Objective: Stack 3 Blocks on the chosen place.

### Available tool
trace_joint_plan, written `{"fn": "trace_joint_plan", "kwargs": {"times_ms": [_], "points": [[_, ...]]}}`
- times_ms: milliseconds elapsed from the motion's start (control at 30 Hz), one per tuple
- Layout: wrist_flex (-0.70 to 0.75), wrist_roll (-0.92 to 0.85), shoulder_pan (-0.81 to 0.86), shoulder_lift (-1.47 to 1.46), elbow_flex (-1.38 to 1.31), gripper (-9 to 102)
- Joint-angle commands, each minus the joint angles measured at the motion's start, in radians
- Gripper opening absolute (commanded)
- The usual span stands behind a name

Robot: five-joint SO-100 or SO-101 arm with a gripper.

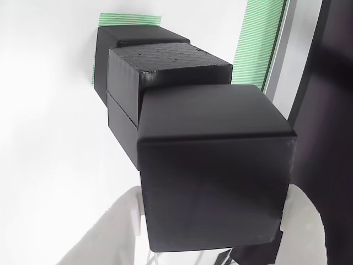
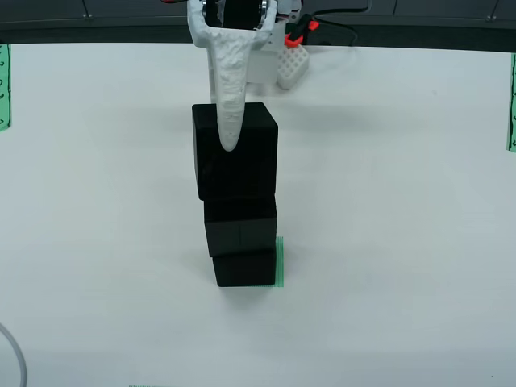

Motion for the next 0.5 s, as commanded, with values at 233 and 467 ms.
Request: {"fn": "trace_joint_plan", "kwargs": {"times_ms": [233,467], "points": [[0.018,0.011,0.009,-0.003,-0.049,25],[0.029,0.006,0.012,-0.003,-0.051,30]]}}
